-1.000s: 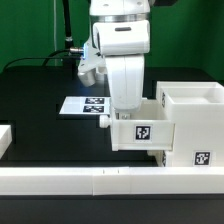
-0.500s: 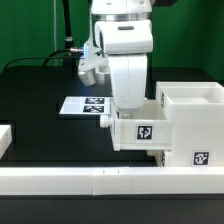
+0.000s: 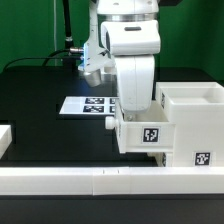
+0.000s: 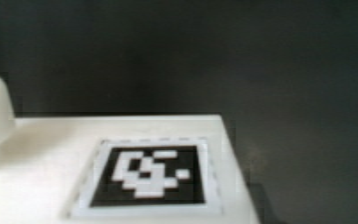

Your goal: Assemble drawer

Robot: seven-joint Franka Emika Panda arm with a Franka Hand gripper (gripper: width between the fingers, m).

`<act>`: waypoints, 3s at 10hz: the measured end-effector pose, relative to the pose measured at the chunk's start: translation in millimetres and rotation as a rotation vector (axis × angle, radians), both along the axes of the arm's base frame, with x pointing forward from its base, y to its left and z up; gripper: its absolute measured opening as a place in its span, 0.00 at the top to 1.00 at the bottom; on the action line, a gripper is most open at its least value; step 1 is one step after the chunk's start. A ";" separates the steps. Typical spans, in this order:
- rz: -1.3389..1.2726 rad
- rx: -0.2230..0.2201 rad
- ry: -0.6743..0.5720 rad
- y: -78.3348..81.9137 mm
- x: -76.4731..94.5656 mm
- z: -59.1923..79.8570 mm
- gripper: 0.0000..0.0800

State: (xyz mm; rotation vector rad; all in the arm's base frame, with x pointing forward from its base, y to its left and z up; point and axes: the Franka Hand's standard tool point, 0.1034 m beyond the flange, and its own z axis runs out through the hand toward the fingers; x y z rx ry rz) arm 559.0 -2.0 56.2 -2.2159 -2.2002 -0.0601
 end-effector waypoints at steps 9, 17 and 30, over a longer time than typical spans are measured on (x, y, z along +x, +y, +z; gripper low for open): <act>-0.024 0.001 -0.010 3.2 1.6 5.6 0.73; 0.007 -0.039 -0.043 -37.7 31.7 63.2 0.19; 0.073 0.200 0.005 -43.1 36.0 6.3 0.19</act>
Offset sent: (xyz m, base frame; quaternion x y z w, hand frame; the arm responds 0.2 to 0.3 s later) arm 0.0002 0.0220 0.0014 -0.0219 0.0007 -0.0047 0.9997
